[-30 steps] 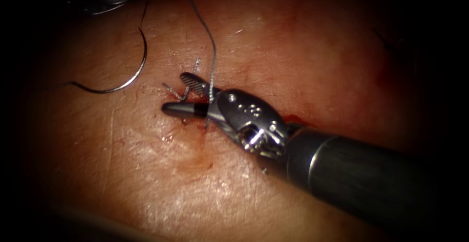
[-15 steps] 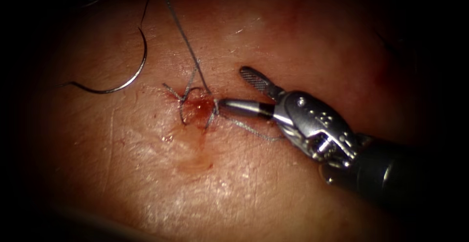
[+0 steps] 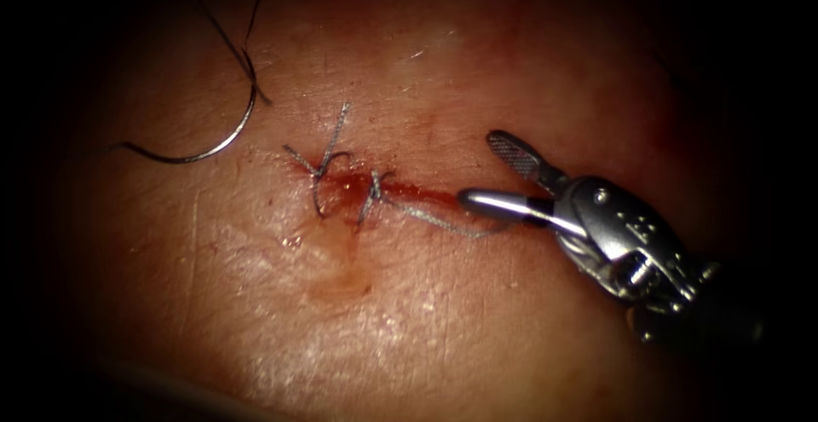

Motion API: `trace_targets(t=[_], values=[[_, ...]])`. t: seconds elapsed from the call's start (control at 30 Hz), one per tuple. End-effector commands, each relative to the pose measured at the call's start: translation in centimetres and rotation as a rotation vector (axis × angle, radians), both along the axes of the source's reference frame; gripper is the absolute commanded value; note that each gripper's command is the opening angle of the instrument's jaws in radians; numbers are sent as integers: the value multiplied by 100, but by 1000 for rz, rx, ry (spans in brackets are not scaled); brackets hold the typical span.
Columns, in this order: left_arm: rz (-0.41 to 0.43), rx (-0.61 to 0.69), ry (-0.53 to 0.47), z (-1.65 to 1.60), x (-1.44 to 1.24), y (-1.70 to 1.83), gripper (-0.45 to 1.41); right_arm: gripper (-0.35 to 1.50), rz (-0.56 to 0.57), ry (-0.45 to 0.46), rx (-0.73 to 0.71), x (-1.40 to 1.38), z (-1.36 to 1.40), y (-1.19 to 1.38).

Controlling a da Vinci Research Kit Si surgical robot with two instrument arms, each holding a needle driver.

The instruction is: Wound Closure

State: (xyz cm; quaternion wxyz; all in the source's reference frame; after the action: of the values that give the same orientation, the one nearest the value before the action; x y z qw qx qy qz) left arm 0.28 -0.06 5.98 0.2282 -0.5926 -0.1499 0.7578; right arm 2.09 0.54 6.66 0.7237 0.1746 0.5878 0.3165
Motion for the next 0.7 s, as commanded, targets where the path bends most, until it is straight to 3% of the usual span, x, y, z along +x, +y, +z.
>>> trace_targets(t=[0.03, 0.23, 0.47, 0.5, 0.63, 0.7], values=[[-3, 6, 7, 7, 5, -9, -45, 148, -1, 3, 2, 10, 7, -5], [-31, 2, 24, 4, 41, -10, -45, 148, 11, -7, -3, 23, 10, -8], [-47, -4, 46, 6, 43, -10, -45, 148, 15, -8, -3, 40, 5, -12], [-69, 4, 65, 9, 42, -8, -5, 148, 13, -7, -3, 38, 5, -13], [-186, 47, 136, 13, 36, -13, 51, 148, 7, -3, -4, 33, 4, -16], [-230, 66, 162, 16, 28, -28, 101, 148, 6, -4, -7, 32, 5, -20]])
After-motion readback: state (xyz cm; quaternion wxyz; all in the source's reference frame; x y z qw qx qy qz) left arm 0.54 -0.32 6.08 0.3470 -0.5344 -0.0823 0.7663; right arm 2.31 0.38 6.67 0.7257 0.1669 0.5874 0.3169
